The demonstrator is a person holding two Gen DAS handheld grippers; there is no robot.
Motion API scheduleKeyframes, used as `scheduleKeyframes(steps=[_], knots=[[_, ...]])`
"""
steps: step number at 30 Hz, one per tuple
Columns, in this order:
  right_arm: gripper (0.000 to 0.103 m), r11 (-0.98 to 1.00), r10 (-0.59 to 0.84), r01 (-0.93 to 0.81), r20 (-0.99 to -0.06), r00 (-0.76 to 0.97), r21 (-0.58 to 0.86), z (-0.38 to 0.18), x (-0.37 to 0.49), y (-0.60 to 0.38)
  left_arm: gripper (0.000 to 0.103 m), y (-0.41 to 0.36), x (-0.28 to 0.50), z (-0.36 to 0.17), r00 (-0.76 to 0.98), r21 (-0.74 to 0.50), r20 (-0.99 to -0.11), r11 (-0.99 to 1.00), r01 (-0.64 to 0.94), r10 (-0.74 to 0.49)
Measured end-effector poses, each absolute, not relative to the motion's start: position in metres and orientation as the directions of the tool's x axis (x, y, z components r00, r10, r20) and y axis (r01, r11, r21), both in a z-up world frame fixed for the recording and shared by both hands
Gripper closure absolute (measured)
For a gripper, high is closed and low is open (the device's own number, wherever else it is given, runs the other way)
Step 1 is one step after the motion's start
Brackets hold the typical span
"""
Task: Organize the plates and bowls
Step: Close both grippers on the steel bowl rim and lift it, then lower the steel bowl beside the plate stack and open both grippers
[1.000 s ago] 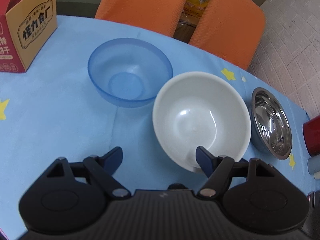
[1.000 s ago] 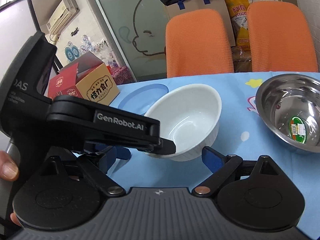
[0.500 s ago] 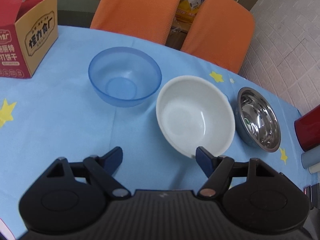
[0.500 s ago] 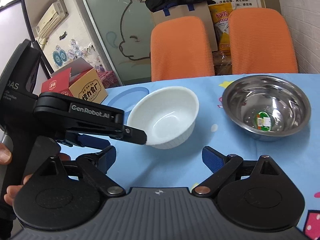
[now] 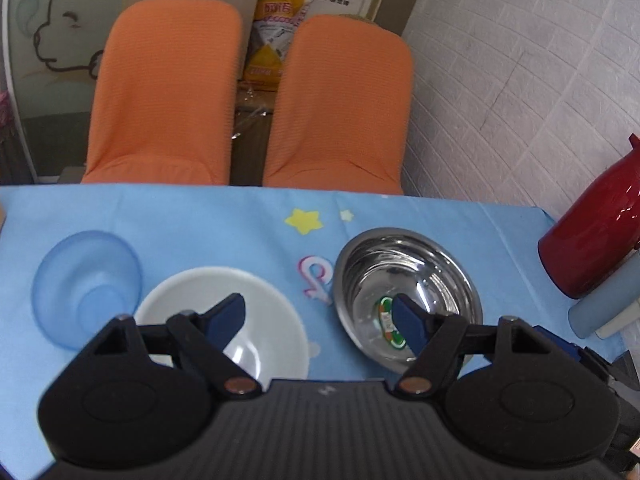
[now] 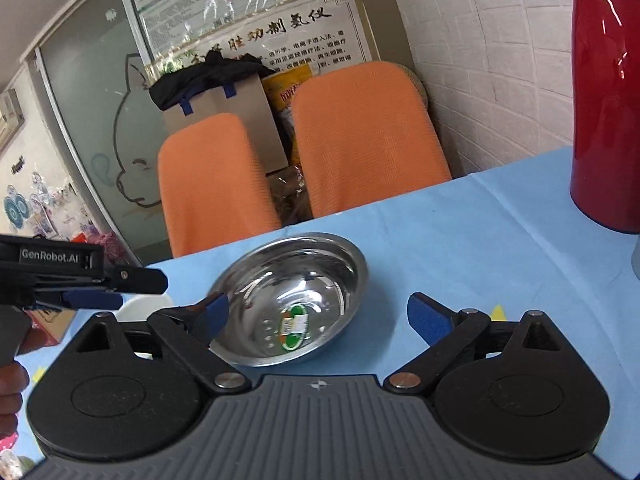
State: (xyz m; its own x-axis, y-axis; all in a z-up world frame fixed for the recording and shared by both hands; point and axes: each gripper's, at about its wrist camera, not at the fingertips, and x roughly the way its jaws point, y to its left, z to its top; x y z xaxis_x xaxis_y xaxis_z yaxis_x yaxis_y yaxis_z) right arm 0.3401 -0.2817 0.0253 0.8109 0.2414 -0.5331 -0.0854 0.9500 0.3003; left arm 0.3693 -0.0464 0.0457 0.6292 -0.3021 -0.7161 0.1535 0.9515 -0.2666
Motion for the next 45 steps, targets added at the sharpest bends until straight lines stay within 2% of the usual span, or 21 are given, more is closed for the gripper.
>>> scheduleKeyframes(steps=[8,11,13,14,15,18,23,33,45], knots=[[0.000,0.970,0.223,-0.103,-0.638,0.737,0.220,-0.007,0.385,-0.281,0.029,-0.100,0.435,0.002,0.540,-0.235,-0.783,0.950,0.205,-0.310],[0.000,0.968,0.246,-0.143,-0.662,0.708,0.206,-0.015,0.392,-0.275,0.033,-0.106,0.439,-0.009,0.528,-0.221,-0.795,0.953,0.208,-0.300],[0.003,0.971,0.240,-0.183,-0.652,0.719,0.155,-0.015,0.390,-0.266,0.058,-0.117,0.438,-0.010,0.525,-0.192,-0.797,0.949,0.249,-0.299],[0.014,0.970,0.238,-0.207,-0.653,0.719,0.125,-0.014,0.389,-0.262,0.070,-0.120,0.438,-0.011,0.519,-0.183,-0.801,0.948,0.261,-0.297],[0.026,0.967,0.247,-0.225,-0.655,0.715,0.119,-0.013,0.389,-0.259,0.074,-0.122,0.437,-0.011,0.517,-0.180,-0.803,0.947,0.265,-0.297],[0.027,0.965,0.253,-0.231,-0.662,0.705,0.123,-0.010,0.383,-0.258,0.074,-0.124,0.427,-0.010,0.536,-0.131,-0.807,0.960,0.249,-0.249],[0.027,0.963,0.264,-0.237,-0.637,0.724,0.131,0.007,0.353,-0.262,0.074,-0.122,0.402,0.011,0.548,-0.148,-0.793,0.958,0.247,-0.264],[0.026,0.966,0.253,-0.238,-0.540,0.803,0.099,0.054,0.250,-0.253,0.072,-0.111,0.290,0.060,0.616,-0.116,-0.743,0.957,0.264,-0.260],[0.021,0.963,0.268,-0.227,-0.586,0.765,0.144,0.033,0.137,-0.212,0.068,-0.060,0.175,0.016,0.540,-0.156,-0.797,0.956,0.247,-0.270]])
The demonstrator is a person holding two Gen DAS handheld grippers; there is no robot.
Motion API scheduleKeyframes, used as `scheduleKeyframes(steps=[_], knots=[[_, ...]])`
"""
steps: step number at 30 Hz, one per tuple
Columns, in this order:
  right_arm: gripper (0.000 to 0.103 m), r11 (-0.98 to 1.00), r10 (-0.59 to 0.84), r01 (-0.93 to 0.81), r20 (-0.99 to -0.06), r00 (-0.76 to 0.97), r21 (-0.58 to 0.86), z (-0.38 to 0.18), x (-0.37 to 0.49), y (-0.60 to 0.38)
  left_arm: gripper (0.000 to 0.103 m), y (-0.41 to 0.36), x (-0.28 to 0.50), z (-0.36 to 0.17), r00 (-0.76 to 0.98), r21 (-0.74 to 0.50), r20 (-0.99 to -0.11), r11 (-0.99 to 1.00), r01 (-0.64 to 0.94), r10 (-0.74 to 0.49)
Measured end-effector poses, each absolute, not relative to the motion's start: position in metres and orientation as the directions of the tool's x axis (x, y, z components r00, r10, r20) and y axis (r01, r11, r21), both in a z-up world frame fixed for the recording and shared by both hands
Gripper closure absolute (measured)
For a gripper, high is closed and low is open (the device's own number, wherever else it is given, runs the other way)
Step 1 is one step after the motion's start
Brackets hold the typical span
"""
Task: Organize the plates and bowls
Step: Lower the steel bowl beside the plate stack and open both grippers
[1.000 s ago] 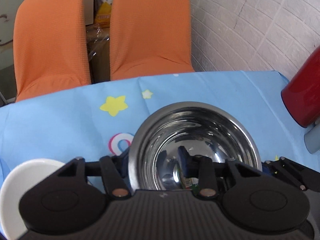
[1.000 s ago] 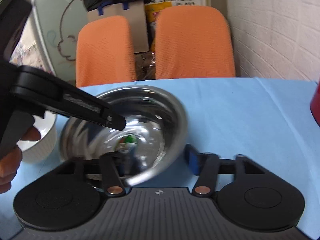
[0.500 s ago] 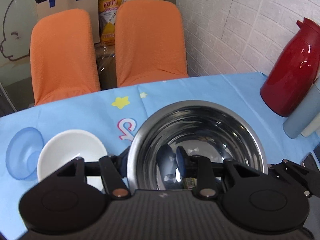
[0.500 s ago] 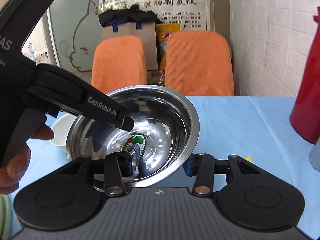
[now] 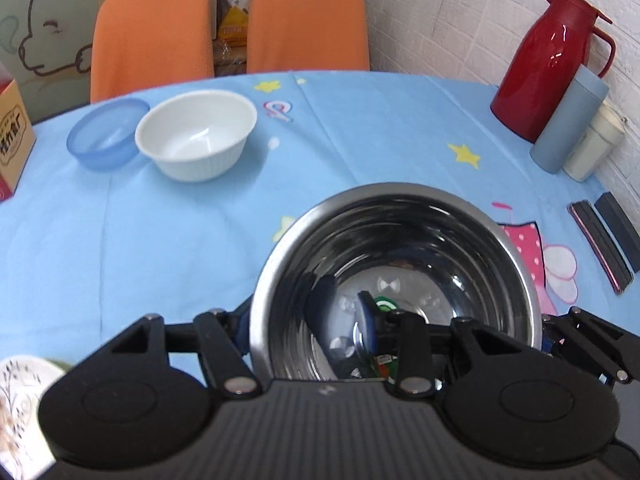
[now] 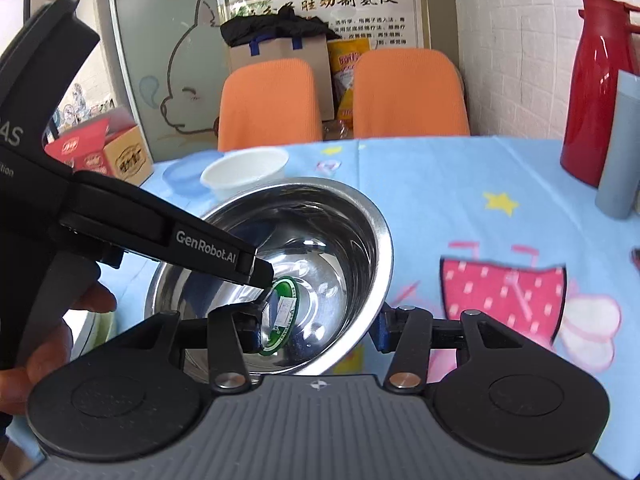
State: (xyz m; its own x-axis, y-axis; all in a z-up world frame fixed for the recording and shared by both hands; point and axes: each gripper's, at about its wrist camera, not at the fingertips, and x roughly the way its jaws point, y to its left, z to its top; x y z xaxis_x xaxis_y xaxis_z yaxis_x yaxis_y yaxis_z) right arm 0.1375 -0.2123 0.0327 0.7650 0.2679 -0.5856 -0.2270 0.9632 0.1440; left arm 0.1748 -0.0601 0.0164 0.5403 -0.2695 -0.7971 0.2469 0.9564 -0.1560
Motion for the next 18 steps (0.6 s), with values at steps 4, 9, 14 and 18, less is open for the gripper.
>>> scheduleKeyframes(steps=[4,9,14,18], knots=[[0.017,0.958,0.286,-0.235,-0.608,0.741,0.165,0.022,0.117,-0.200,0.068,-0.046,0.152,0.007,0.530,-0.148,-0.806,0.957,0.251,-0.264],[0.011,0.958,0.284,-0.235,-0.630,0.723,0.161,0.012,0.107,-0.190,0.068,-0.045,0.148,0.003,0.525,-0.132,-0.811,0.955,0.265,-0.258],[0.008,0.961,0.277,-0.219,-0.642,0.715,0.171,0.007,0.107,-0.193,0.065,-0.051,0.154,-0.003,0.525,-0.136,-0.808,0.951,0.277,-0.268],[0.001,0.946,0.325,-0.228,-0.640,0.697,0.231,0.003,0.108,-0.201,0.026,-0.054,0.155,-0.004,0.555,-0.090,-0.799,0.958,0.272,-0.233]])
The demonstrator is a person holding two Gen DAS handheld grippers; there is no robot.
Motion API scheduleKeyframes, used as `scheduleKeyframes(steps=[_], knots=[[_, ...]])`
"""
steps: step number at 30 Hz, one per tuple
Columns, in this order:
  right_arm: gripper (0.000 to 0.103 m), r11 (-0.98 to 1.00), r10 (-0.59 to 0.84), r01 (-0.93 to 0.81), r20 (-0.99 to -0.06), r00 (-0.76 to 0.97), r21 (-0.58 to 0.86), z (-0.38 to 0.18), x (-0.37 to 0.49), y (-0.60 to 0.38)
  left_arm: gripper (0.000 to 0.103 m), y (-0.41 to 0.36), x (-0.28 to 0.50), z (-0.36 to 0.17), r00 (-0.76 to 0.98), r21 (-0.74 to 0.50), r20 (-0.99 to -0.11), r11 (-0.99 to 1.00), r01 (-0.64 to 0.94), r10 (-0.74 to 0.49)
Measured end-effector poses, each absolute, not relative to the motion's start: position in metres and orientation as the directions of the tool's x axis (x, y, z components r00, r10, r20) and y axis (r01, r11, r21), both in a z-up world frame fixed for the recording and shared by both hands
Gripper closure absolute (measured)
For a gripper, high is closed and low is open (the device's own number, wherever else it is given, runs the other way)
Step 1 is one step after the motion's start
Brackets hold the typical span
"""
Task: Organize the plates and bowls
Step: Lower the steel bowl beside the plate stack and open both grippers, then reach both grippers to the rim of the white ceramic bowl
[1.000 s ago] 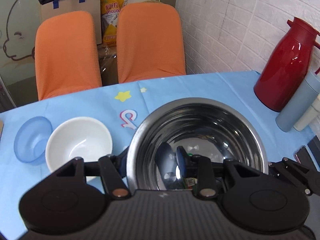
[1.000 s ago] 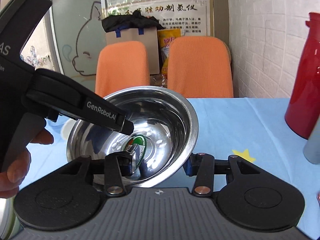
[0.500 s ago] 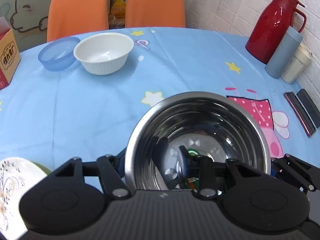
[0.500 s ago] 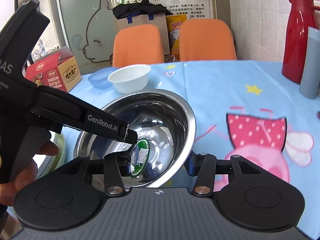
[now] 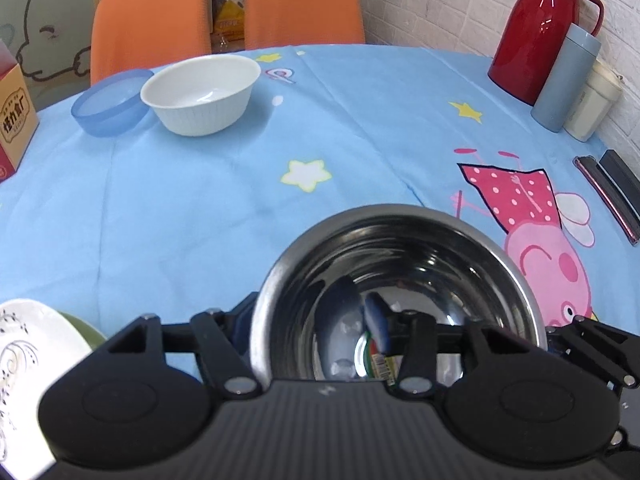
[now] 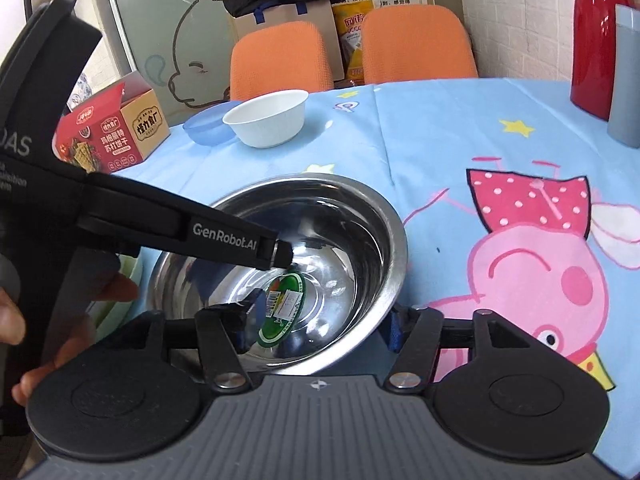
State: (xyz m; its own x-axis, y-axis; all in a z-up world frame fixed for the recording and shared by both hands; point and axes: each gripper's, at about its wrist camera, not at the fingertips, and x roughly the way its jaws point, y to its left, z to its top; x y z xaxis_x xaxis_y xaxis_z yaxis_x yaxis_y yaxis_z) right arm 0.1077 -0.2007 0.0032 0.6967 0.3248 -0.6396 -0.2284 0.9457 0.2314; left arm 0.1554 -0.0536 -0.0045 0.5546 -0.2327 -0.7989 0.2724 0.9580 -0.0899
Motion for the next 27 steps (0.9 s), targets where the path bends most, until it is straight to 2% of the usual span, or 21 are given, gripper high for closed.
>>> scheduleKeyframes(steps=[1,2,4,6,11,16,27], knots=[[0.000,0.944,0.329,-0.226,-0.637,0.697,0.240,0.004,0.106,-0.203,0.015,-0.050,0.155,-0.001,0.573,-0.075,-0.792,0.965,0.252,-0.212],[0.000,0.944,0.328,-0.221,-0.631,0.703,0.244,0.006,0.103,-0.206,0.010,-0.045,0.154,0.004,0.595,-0.078,-0.775,0.967,0.243,-0.212],[0.000,0.948,0.313,-0.204,-0.604,0.733,0.244,0.012,0.094,-0.219,0.009,-0.033,0.150,0.018,0.635,-0.076,-0.745,0.972,0.225,-0.205],[0.000,0.957,0.277,-0.164,-0.580,0.766,0.241,0.018,0.088,-0.234,0.003,-0.022,0.148,0.032,0.675,-0.075,-0.711,0.976,0.203,-0.195],[0.000,0.972,0.201,-0.090,-0.573,0.795,0.215,0.023,0.085,-0.265,0.001,-0.002,0.144,0.059,0.749,-0.041,-0.648,0.988,0.148,-0.139],[0.000,0.980,0.167,-0.062,-0.611,0.774,0.190,0.016,0.095,-0.282,0.001,0.007,0.144,0.070,0.765,-0.038,-0.631,0.990,0.136,-0.129],[0.000,0.981,0.167,-0.193,-0.565,0.808,0.014,0.059,0.169,-0.263,0.001,0.022,0.160,0.069,0.763,-0.037,-0.636,0.992,0.122,-0.117]])
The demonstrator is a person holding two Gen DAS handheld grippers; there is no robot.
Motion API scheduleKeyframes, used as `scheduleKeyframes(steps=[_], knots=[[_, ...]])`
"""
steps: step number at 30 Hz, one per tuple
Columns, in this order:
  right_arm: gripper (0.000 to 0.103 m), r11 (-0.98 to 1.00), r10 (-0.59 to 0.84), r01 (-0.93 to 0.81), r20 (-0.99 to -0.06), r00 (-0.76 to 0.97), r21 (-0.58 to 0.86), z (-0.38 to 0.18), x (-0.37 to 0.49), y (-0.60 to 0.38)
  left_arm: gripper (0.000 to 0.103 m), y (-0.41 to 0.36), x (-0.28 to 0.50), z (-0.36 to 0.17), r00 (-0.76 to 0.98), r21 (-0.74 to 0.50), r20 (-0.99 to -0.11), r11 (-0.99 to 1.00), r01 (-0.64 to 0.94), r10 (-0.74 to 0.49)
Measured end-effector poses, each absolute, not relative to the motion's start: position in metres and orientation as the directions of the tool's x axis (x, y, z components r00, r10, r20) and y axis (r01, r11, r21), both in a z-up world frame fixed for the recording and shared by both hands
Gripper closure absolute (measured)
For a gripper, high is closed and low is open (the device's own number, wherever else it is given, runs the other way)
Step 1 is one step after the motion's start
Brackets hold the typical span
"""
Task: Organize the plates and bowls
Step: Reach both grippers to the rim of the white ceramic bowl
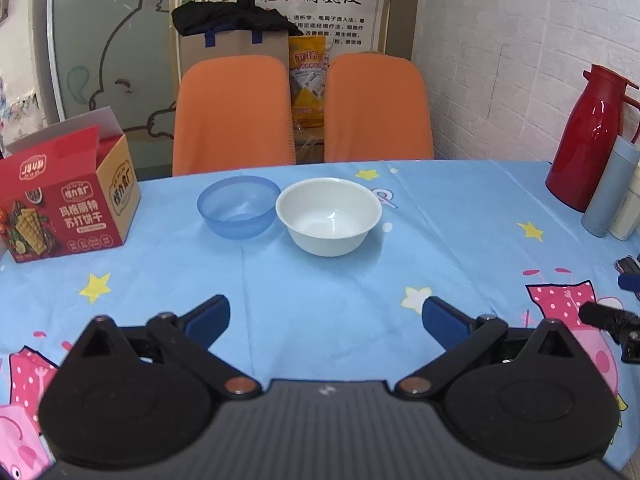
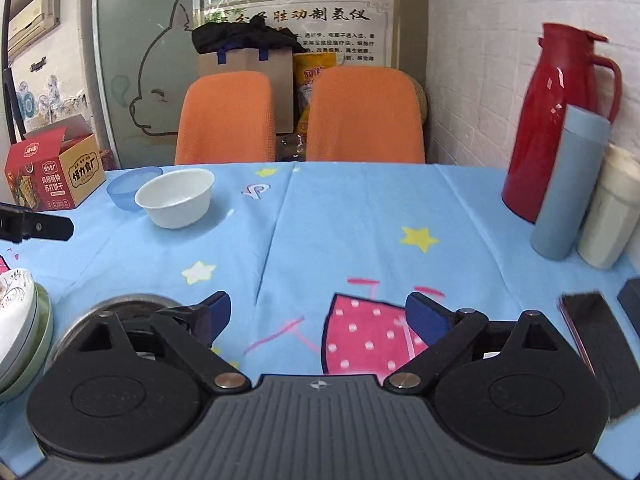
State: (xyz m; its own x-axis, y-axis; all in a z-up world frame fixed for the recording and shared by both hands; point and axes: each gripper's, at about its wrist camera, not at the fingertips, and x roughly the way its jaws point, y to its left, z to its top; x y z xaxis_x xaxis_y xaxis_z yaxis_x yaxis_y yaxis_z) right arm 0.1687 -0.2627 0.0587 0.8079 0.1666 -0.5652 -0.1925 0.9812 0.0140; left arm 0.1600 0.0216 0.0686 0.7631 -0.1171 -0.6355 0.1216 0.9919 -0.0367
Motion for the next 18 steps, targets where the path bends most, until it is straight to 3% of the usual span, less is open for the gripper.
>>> scheduleKeyframes(steps=[8,15,18], knots=[[0.000,0.939,0.267,-0.343,-0.578,0.771,-0.024,0.071,0.253,-0.207,0.001,0.048,0.210,0.060,0.731,-0.082,-0.675,0.995,0.054,-0.095],[0.000,0.895,0.342,-0.445,-0.599,0.724,-0.026,0.063,0.320,-0.151,0.001,0.085,0.297,0.042,0.658,-0.385,-0.735,0.901,-0.201,-0.167],[0.000,0.881,0.358,-0.474,-0.632,0.687,-0.016,0.048,0.340,-0.134,0.001,0.087,0.319,0.024,0.600,-0.442,-0.772,0.854,-0.274,-0.208]])
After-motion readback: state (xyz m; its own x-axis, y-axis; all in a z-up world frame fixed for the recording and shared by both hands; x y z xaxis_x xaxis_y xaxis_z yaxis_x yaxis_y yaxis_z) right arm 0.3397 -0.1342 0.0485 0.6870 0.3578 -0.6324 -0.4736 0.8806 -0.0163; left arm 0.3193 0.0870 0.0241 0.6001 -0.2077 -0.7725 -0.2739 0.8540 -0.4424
